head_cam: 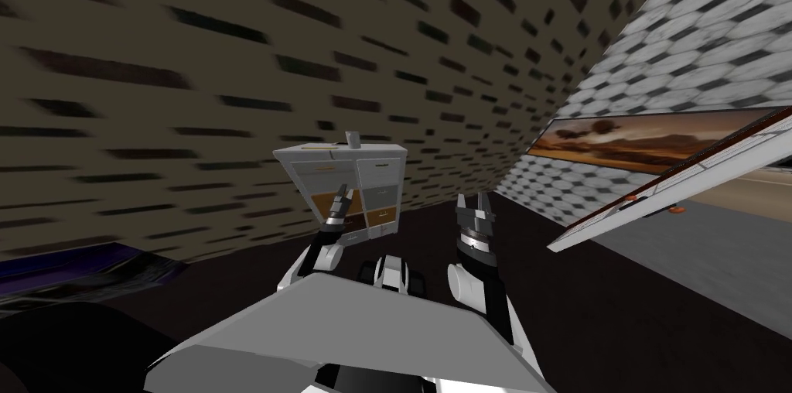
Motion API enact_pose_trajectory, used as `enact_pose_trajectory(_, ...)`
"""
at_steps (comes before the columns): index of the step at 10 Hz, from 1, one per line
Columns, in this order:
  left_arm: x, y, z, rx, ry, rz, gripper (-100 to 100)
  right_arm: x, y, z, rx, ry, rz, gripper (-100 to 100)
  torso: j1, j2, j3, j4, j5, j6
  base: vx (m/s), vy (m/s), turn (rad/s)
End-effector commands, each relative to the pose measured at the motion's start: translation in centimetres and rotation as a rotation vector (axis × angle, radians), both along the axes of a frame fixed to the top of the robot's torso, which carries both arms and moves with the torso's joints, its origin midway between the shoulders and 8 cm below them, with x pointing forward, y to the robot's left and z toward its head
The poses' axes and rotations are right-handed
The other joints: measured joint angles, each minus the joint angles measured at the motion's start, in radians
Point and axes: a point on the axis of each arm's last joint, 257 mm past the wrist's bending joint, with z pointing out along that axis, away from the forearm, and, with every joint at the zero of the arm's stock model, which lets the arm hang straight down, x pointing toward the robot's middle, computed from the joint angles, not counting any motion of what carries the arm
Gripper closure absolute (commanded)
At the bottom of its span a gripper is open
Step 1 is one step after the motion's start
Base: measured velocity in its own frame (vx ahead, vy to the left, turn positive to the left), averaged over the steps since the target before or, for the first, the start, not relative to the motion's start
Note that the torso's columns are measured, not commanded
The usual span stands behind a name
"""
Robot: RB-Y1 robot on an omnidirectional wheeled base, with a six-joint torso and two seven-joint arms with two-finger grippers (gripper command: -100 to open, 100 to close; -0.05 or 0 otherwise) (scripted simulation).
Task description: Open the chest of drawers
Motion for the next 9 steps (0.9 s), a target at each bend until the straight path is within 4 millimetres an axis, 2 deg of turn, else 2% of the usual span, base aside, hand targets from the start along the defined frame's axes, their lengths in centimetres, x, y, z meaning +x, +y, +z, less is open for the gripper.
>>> enact_pose_trajectory(1,0.8,0.9,-2.9,-0.008,0.059,0.012,-100,0.0,0.0,0.0,0.0,0.0,0.0,0,-0.001,0.0,0.0,0.0,0.0,0.0,0.081,-0.094,0.033)
enact_pose_trajectory(9,2.3,3.0,-9.8,-0.021,0.2,0.041,-100,0.0,0.0,0.0,0.0,0.0,0.0,0,-0.002,0.0,0.0,0.0,-0.001,0.0,0.068,-0.084,0.018)
